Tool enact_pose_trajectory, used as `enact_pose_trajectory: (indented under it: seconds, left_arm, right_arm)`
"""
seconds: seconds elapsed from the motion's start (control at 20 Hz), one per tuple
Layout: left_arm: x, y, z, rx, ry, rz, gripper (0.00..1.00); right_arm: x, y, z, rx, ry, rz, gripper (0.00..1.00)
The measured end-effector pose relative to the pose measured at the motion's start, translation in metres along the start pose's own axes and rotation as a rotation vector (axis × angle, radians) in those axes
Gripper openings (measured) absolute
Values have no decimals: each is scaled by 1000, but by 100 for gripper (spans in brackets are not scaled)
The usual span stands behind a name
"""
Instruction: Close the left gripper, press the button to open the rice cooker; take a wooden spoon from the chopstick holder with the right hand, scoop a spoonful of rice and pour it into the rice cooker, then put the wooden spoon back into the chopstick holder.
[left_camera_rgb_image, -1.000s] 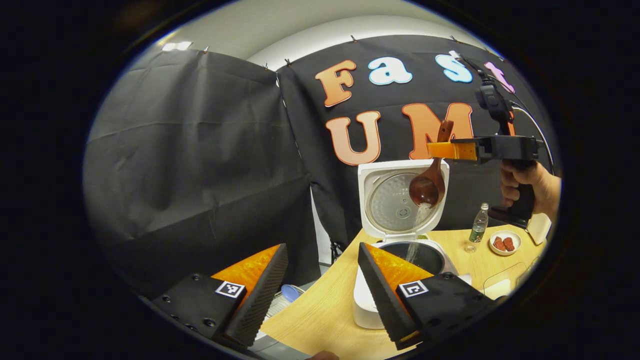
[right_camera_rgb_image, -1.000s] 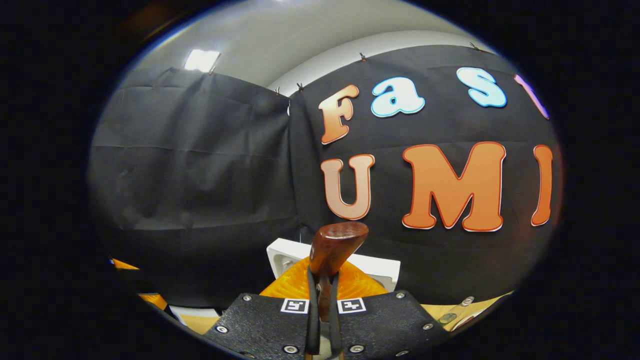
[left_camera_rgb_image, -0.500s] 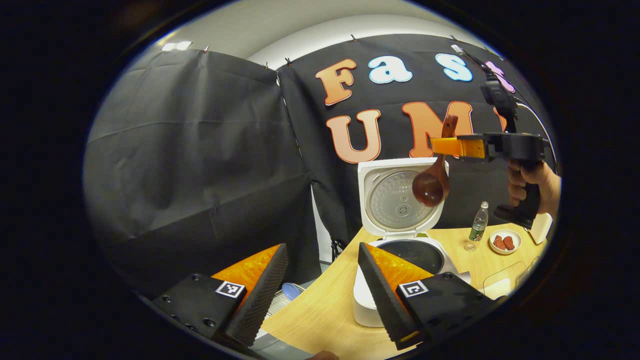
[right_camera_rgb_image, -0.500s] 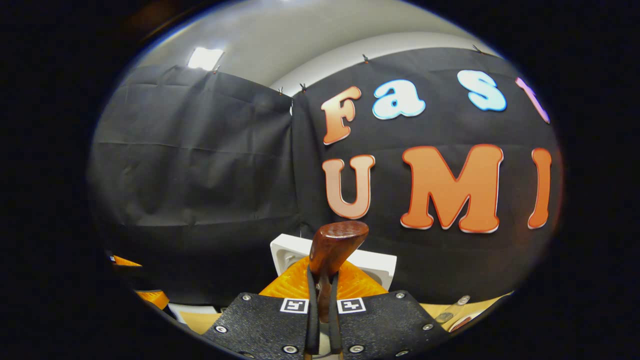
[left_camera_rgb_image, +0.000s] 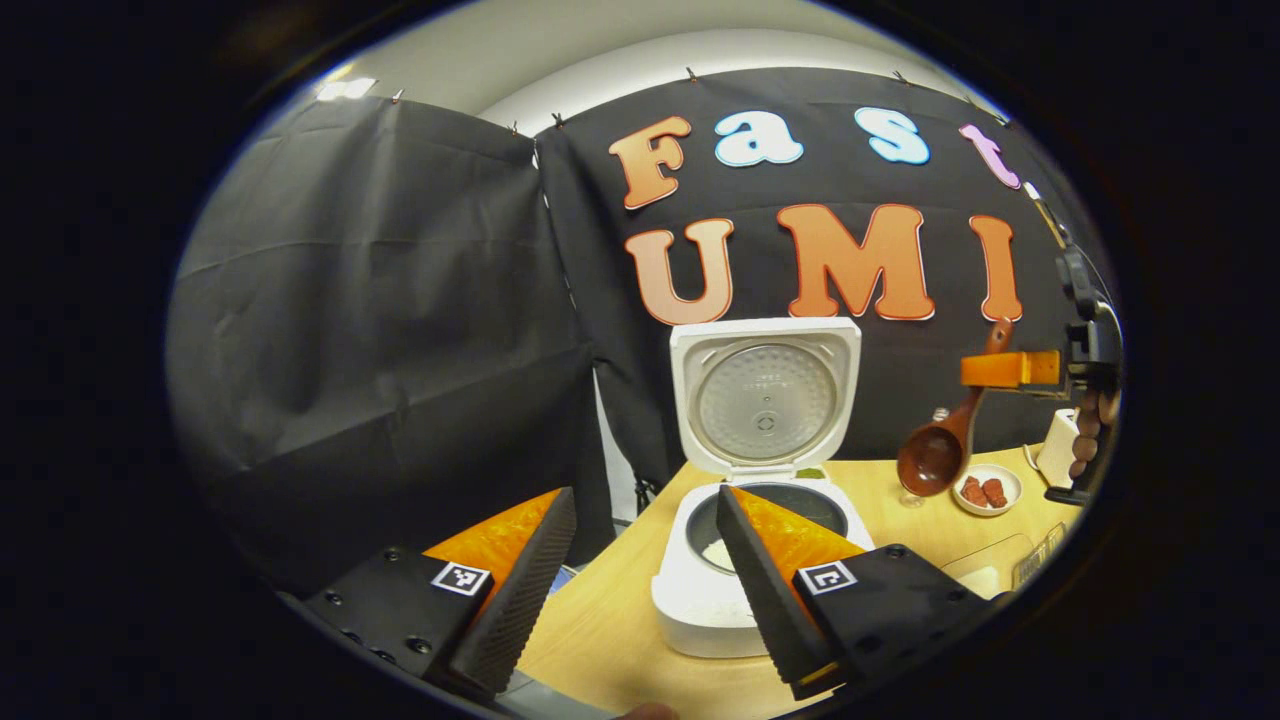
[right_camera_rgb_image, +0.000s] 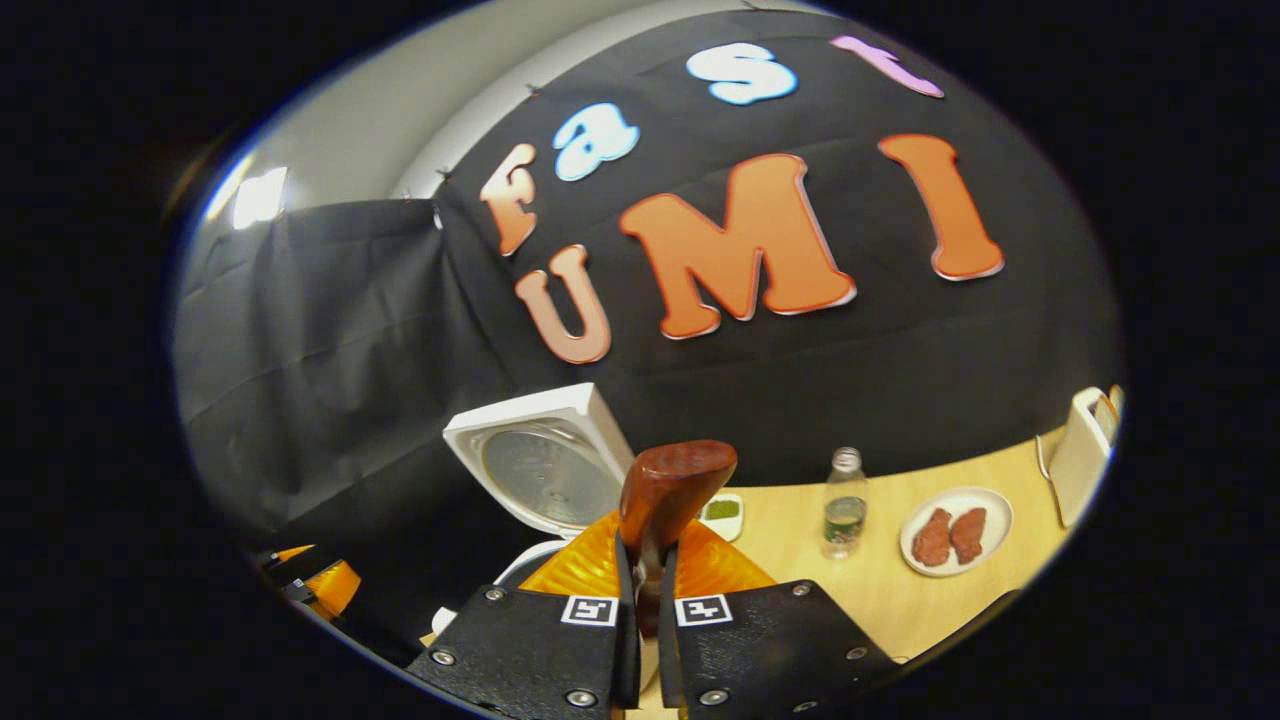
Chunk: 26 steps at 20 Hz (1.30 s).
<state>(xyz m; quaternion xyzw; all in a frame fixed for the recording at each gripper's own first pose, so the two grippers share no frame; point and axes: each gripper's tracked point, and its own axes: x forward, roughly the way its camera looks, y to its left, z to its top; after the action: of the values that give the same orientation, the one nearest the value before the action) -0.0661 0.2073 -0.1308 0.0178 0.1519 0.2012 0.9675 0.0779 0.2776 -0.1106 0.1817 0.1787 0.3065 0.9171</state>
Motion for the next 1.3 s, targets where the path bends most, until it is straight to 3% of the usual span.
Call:
enact_pose_trajectory:
  seconds: [0.4,0.6,0.9,1.15,1.3]
  left_arm:
    - [-3,-76,4,-3,18,-115,96]
    - [-5,-104,7,1,30,-151,96]
    - [-9,-129,14,-11,38,-168,94]
    - [-12,-136,19,9,34,-159,94]
    - [-4,-131,31,-14,36,-156,94]
  right_arm:
    - [-119,-174,-26,161,34,-320,7]
    - [-166,-235,-33,244,21,-451,7]
    - [-203,-284,-73,262,57,-535,7]
    - [-197,-293,-123,307,137,-514,8]
    - [-194,-308,-125,357,109,-525,12]
